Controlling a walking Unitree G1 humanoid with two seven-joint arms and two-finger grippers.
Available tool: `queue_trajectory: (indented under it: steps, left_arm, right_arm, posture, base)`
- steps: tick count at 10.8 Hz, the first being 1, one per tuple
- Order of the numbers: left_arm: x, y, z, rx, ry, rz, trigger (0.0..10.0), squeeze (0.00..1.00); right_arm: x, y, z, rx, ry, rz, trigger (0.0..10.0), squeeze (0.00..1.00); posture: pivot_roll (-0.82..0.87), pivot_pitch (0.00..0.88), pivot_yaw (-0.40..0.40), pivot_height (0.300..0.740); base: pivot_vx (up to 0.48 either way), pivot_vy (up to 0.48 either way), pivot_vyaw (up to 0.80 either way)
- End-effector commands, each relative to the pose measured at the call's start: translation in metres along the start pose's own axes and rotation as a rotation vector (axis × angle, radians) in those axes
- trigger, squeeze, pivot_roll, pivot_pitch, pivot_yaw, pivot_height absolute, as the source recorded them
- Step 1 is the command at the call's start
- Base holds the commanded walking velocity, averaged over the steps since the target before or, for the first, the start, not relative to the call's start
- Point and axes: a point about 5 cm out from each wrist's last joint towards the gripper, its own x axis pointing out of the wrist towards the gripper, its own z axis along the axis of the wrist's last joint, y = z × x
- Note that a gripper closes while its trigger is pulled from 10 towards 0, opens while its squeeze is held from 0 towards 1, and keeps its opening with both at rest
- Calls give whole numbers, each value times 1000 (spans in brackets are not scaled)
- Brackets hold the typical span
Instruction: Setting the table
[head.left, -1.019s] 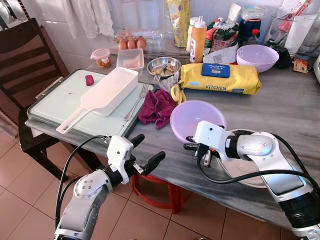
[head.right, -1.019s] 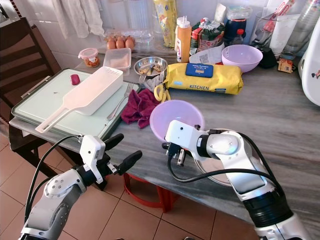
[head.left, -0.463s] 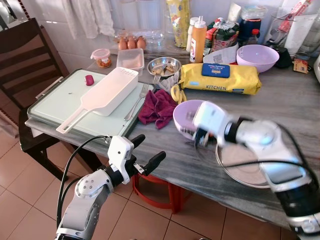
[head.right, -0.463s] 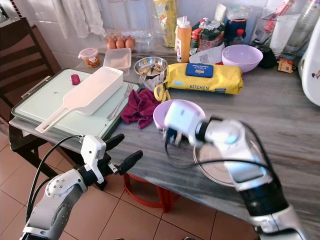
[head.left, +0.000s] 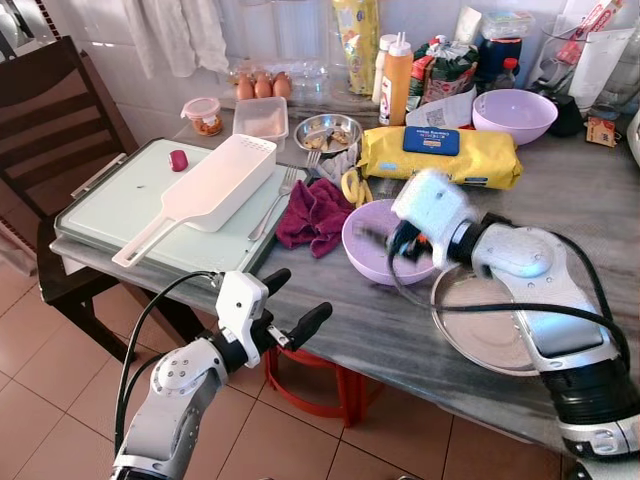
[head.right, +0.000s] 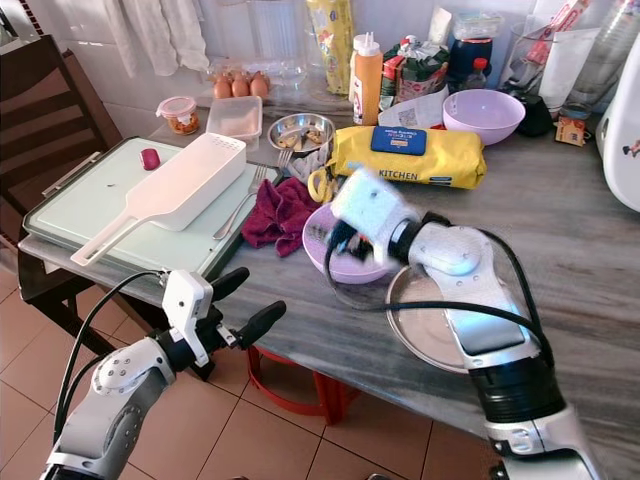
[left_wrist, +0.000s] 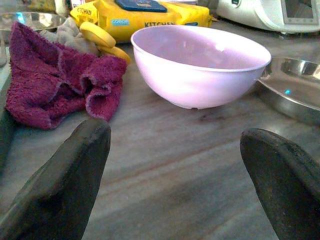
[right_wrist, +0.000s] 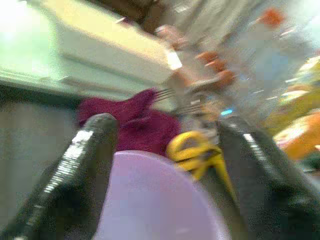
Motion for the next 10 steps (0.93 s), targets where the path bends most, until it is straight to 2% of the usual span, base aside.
queue_trajectory:
  steps: [1,2,3,5,7,8,9,10]
  left_arm:
    - [0,3,0,16,7,8,10000,0]
    - [0,3,1,14,-2,17,10000,0]
    - [1,7,4,13,-29,62,10000,0]
    - [3,12,12,2,-83,121,10000,0]
    - [5,12,16,-8,-110,158,10000,0]
    - [5,10,18,-11,-130,180,10000,0]
    - [3,11,19,8,-139,223,10000,0]
    - [1,13,16,26,-123,282,10000,0]
  right_arm:
    - [-3,-10,7,-33,-39,-87,10000,1000]
    - [-9,-18,7,-31,-60,-213,10000,1000]
    - [-28,-23,-3,-33,-42,-376,10000,1000]
    - [-51,-22,-11,-32,-20,-511,10000,1000]
    - [-66,-17,-15,-48,3,-579,10000,1000]
    - [-77,-10,-19,-51,26,-621,10000,1000]
    - [-83,-3,-21,13,27,-663,10000,1000]
    - [-86,5,-19,15,23,-680,10000,1000]
  posture:
    - [-104,71,89,740]
    - [-106,72,88,740]
    - [-114,71,88,740]
    - [-130,73,90,740]
    - [-144,72,93,740]
    - [-152,72,92,740]
    - [-157,68,91,740]
    - [-157,68,91,740]
  base:
    - [0,0,0]
    - [0,0,0]
    - [0,0,0]
    - [0,0,0]
    - [0,0,0]
    - [0,0,0]
    - [0,0,0]
    - [0,0,0]
